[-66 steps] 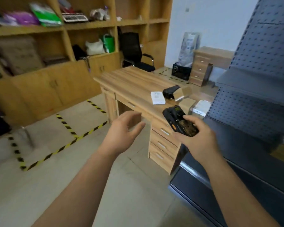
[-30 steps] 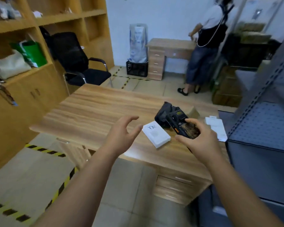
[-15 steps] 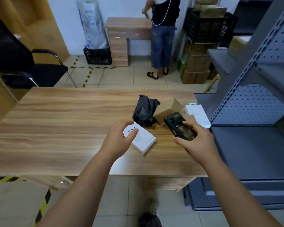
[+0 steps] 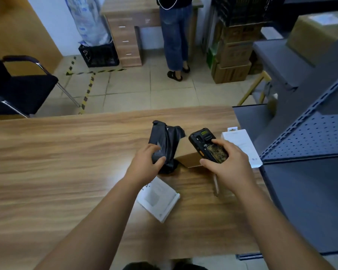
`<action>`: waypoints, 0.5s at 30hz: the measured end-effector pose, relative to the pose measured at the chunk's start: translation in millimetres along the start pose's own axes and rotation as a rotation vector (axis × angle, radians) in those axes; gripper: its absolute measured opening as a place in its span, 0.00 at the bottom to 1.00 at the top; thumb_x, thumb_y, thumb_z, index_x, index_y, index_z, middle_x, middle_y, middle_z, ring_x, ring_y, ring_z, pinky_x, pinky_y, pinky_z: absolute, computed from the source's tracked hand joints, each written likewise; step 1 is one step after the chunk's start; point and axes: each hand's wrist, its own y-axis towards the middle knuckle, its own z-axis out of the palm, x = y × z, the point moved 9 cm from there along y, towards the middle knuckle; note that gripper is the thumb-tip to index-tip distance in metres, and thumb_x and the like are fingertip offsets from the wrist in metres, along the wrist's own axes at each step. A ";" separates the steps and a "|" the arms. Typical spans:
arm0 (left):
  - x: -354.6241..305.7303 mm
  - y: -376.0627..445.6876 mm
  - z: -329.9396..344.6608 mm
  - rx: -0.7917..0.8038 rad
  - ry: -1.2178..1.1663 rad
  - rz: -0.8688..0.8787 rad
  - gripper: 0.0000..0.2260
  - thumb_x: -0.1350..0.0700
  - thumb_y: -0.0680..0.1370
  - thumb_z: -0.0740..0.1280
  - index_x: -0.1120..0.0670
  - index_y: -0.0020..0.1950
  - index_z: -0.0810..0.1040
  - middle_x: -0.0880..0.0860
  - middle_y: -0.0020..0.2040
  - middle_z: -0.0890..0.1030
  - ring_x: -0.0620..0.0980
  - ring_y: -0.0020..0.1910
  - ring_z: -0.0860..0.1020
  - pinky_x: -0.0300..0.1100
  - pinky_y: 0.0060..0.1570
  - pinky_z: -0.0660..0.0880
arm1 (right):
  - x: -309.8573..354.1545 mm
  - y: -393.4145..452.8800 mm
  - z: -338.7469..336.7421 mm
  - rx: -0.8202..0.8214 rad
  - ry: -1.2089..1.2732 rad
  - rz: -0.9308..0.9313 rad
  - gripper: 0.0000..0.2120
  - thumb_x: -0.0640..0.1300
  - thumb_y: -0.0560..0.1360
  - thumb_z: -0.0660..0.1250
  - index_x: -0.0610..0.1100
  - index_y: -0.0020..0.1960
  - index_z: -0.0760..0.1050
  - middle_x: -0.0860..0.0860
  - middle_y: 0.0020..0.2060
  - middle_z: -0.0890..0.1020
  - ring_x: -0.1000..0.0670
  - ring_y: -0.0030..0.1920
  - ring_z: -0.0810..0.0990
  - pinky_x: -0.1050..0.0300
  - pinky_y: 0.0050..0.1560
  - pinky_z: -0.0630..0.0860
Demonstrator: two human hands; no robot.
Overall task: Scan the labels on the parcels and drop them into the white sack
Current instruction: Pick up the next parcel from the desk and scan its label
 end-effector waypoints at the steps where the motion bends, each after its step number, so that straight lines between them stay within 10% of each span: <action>1: 5.9 10.3 10.5 0.028 0.018 -0.010 0.21 0.48 0.79 0.66 0.53 0.71 0.72 0.49 0.70 0.71 0.52 0.69 0.69 0.46 0.66 0.68 | -2.9 5.2 1.7 0.001 -0.005 0.011 0.30 0.53 0.65 0.79 0.60 0.65 0.74 0.61 0.55 0.75 0.55 0.57 0.74 0.53 0.59 0.75; 15: 99.4 99.5 33.3 0.132 0.384 -0.074 0.26 0.42 0.79 0.61 0.49 0.76 0.66 0.49 0.79 0.60 0.55 0.77 0.58 0.55 0.74 0.56 | -2.7 48.7 30.7 -0.075 -0.024 0.114 0.30 0.54 0.63 0.80 0.62 0.63 0.75 0.65 0.55 0.76 0.64 0.54 0.72 0.61 0.58 0.72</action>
